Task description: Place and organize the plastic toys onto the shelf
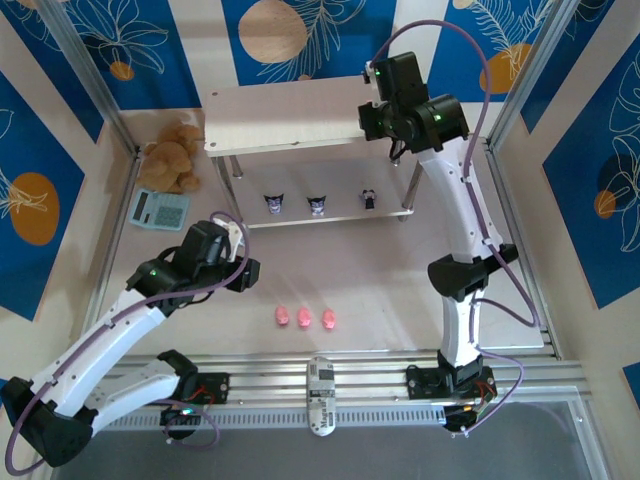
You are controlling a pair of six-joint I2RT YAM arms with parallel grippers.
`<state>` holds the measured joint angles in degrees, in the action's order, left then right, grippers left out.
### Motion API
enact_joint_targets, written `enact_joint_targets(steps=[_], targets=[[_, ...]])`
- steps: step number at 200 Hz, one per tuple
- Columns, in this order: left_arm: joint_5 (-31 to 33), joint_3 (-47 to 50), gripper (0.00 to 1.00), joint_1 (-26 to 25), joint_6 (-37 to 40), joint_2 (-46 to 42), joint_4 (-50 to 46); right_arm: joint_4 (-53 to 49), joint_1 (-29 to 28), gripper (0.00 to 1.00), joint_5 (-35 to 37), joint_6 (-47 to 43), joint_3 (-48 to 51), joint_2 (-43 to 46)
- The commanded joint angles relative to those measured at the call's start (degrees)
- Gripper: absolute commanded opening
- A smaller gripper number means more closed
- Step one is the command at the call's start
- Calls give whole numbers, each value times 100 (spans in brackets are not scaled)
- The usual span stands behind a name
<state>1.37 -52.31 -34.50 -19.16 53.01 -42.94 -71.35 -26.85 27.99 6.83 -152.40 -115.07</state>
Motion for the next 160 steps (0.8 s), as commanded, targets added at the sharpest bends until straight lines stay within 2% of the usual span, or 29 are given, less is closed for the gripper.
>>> enact_joint_targets(steps=[1,39,95,160], targets=[[-43,-124,48,95,79,-10,-96,29,29,21,-131,-120,-205,-93],[-100,-77,48,163,96,-20,-75,-45,77,23,-151,-118,-238,-213],[-163,4,48,245,98,-36,-26,-3,81,31,-152,-144,-236,-321],[-224,60,48,341,110,-72,-30,169,96,33,-101,-164,-282,-475]])
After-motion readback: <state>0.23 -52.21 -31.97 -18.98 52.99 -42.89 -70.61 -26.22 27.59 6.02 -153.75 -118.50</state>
